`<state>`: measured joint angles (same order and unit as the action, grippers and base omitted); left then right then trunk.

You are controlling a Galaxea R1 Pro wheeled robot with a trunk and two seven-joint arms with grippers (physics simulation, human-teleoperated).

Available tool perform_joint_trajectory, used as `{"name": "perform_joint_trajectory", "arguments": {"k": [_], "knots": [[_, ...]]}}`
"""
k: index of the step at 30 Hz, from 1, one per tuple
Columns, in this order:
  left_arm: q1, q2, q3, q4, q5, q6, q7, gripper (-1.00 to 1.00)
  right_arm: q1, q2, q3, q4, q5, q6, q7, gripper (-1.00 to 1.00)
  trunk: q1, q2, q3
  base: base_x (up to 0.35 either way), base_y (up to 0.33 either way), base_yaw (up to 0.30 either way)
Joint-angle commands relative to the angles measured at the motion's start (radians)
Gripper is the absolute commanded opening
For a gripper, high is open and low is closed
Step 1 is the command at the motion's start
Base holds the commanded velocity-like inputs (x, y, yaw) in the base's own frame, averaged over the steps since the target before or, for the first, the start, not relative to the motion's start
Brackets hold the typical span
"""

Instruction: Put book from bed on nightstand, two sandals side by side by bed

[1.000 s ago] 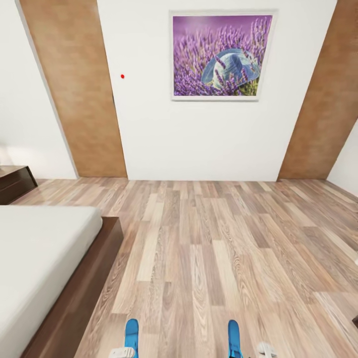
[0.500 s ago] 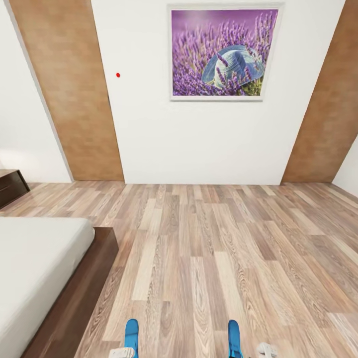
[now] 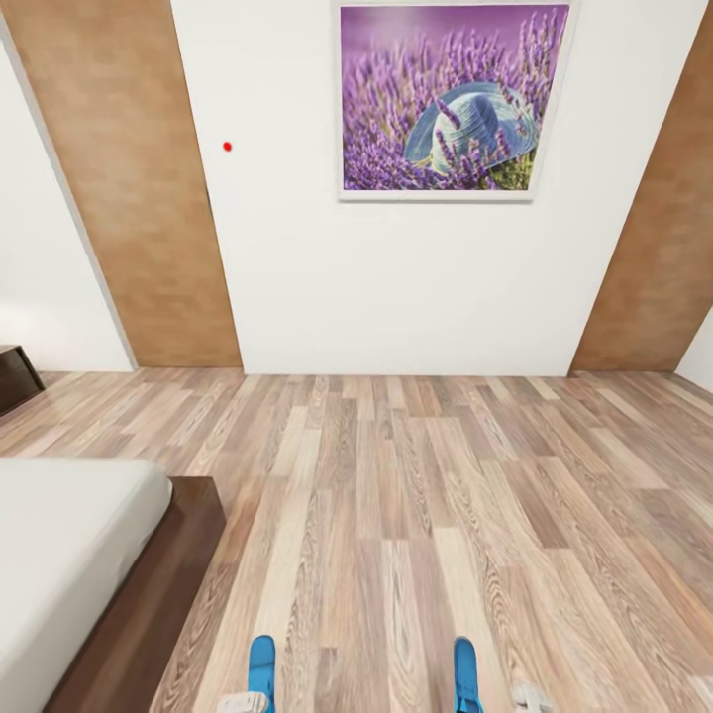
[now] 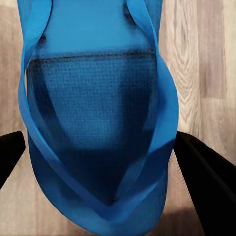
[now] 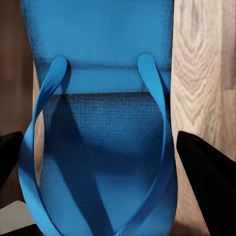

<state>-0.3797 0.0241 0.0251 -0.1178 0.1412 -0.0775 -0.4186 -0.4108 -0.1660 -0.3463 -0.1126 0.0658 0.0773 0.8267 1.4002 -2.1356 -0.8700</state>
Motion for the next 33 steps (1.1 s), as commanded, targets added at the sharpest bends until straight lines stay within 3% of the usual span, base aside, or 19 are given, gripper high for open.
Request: {"name": "perform_joint_trajectory", "arguments": {"k": [1,4,6,8,10,12,20,25,33], "knots": [[-0.001,0.000,0.003,0.001,0.006,-0.001,-0.005,-1.00,0.000,0.000,-0.010,-0.001,0.006,0.009,0.005,-1.00,0.000,0.000,-0.001,0.333,0.000,0.000],[-0.001,0.000,0.003,0.000,0.006,-0.001,-0.005,-1.00,0.000,0.000,-0.010,-0.001,0.006,0.009,-0.012,-1.00,0.000,0.000,-0.001,0.333,0.000,0.000],[-0.001,0.000,0.003,0.000,0.005,-0.001,-0.005,-1.00,0.000,0.000,-0.010,-0.001,0.006,0.009,-0.091,-1.00,0.000,0.000,-0.001,0.333,0.000,0.000],[-0.001,0.000,0.003,0.000,0.005,-0.001,-0.005,-1.00,0.000,0.000,-0.010,-0.001,0.007,0.009,-0.225,-1.00,0.000,0.000,-0.001,0.333,0.000,0.000],[-0.001,0.000,0.003,-0.001,0.005,-0.001,-0.005,-1.00,0.000,0.000,-0.010,-0.001,0.007,0.009,-0.287,-1.00,0.000,0.000,-0.001,0.333,0.000,0.000],[-0.001,0.000,0.003,-0.002,0.005,-0.001,-0.005,-1.00,0.000,0.000,-0.010,-0.002,0.008,0.009,-0.306,-1.00,0.000,0.000,-0.001,0.333,0.000,0.000],[-0.001,0.000,0.003,-0.002,0.005,-0.001,-0.006,-1.00,0.000,-0.002,-0.010,-0.002,0.011,0.009,-0.303,-1.00,0.000,0.000,-0.001,0.333,0.000,0.000],[-0.001,0.000,0.003,-0.002,0.005,-0.001,-0.006,-1.00,0.000,-0.008,-0.010,-0.002,0.010,0.009,-0.152,-1.00,0.000,0.000,-0.001,0.333,0.000,0.000],[-0.001,0.000,0.003,-0.002,0.005,-0.001,-0.006,-1.00,0.000,-0.005,-0.010,-0.003,0.004,0.008,-0.120,-1.00,0.000,0.000,-0.001,0.333,0.000,0.000]]}}
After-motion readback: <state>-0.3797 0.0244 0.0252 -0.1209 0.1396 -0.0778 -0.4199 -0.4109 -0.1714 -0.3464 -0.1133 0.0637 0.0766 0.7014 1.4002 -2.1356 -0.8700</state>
